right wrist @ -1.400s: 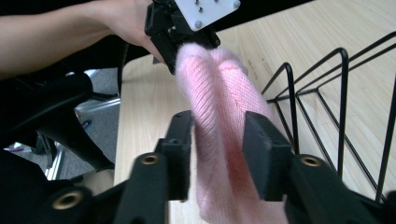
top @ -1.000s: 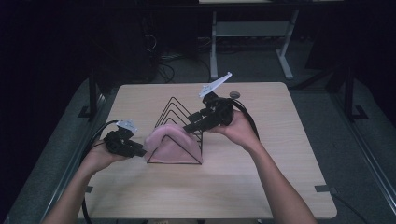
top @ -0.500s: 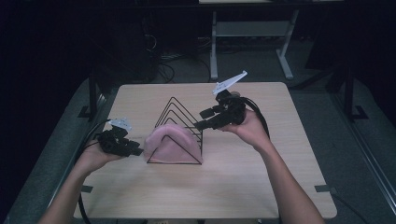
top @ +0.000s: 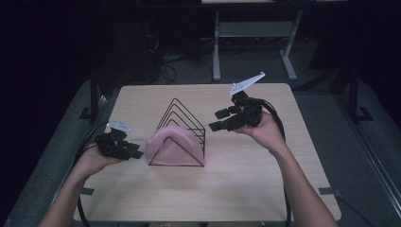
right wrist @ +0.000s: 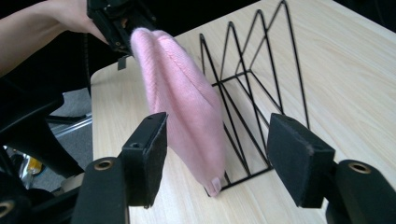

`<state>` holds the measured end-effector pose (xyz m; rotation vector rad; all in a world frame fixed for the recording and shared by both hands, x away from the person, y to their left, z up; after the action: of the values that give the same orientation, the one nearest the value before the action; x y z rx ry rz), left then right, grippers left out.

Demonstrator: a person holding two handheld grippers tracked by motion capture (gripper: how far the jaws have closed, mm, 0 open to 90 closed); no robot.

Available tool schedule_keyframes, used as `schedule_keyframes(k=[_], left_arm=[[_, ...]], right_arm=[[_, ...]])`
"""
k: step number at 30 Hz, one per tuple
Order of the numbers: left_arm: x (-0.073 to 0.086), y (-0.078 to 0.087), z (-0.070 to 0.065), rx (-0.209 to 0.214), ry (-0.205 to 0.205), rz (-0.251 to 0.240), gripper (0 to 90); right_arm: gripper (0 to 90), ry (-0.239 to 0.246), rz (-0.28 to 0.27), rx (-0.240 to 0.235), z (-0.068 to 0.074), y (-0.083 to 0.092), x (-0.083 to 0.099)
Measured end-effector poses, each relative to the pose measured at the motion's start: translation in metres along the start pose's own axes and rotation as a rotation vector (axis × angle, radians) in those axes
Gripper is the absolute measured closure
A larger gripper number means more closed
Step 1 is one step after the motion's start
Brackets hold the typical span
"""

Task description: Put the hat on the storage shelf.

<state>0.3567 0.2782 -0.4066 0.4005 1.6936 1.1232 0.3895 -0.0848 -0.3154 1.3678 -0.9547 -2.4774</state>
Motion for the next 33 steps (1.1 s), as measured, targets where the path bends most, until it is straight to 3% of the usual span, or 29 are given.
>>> schedule_keyframes(k=[18, 33], left_arm=[[0.005, 0.008, 0.001, -0.018, 0.042, -0.033, 48.4], [0.014, 0.008, -0.003, -0.028, 0.057, -0.029, 38.8]], right_arm=[[35.2, -0.080, -0.015, 0.061, -0.029, 0.023, 0.036], [31.4, -0.195, -0.050, 0.115, -0.056, 0.049, 0.084]])
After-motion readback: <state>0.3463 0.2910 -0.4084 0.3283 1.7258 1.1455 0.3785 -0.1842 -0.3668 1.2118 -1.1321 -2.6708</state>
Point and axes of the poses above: each handheld gripper's, and its own axes: y roughly backward along the jaws, x roughly out of its underside, z roughly to its left, the point moved 4 cm from there along -y, roughly forward along the jaws, and after that the axes turned 10 degrees about -y, right-handed, at the moved point
